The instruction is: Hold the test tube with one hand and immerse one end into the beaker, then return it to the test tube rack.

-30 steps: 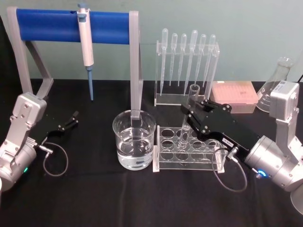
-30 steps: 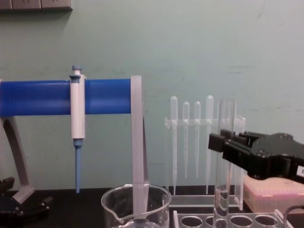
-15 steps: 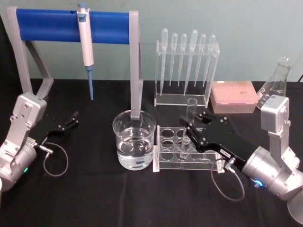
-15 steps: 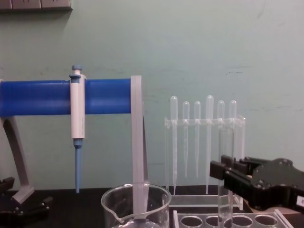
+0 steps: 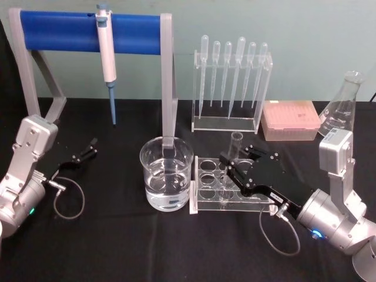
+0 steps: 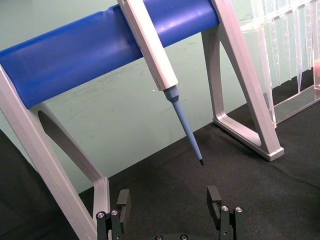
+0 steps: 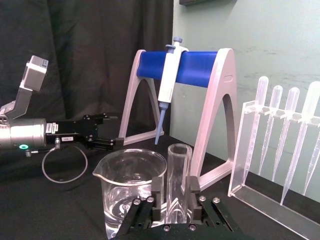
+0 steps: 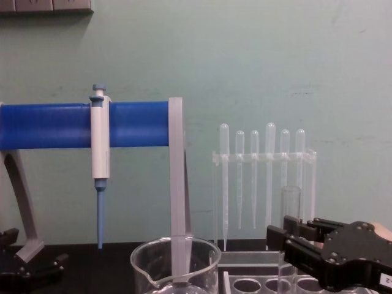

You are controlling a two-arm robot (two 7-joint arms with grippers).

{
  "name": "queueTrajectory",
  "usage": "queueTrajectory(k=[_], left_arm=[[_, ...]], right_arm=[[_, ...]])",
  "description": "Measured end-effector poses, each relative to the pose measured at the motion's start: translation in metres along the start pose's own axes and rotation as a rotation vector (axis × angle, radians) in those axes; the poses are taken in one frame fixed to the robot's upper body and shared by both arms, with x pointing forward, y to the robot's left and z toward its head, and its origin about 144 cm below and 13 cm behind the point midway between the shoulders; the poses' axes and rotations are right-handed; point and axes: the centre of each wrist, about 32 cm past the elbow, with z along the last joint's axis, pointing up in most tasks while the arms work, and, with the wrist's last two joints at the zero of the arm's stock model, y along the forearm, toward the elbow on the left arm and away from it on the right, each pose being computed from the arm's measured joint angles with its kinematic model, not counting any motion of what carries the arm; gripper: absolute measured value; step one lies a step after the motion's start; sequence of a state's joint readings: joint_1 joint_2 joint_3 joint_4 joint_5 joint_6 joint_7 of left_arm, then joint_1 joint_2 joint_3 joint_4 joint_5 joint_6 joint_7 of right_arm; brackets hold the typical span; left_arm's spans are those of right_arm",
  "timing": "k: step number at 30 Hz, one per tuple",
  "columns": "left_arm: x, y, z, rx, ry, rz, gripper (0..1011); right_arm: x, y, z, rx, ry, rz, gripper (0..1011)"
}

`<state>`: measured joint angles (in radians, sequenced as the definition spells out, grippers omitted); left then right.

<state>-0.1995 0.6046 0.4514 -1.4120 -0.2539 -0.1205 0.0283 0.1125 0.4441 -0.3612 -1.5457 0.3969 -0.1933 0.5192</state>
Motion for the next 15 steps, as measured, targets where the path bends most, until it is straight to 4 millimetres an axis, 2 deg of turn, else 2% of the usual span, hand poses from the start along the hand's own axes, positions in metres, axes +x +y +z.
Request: queueTrajectory(k=[9, 12, 15], left_arm=[[0.000, 0.000, 0.000, 0.000, 0.000, 0.000, 1000], [0.000, 0.000, 0.000, 0.000, 0.000, 0.000, 1000], [0.000, 0.000, 0.000, 0.000, 0.000, 0.000, 1000]], right_arm=[[-0.004, -0.008, 0.003, -0.016, 0.004, -0.004, 586], [-0.010, -0.019, 0.006, -0.026, 0.019, -0.021, 686], [-0.018, -0.038, 0.009, -0.044, 0.029, -0.046, 795]])
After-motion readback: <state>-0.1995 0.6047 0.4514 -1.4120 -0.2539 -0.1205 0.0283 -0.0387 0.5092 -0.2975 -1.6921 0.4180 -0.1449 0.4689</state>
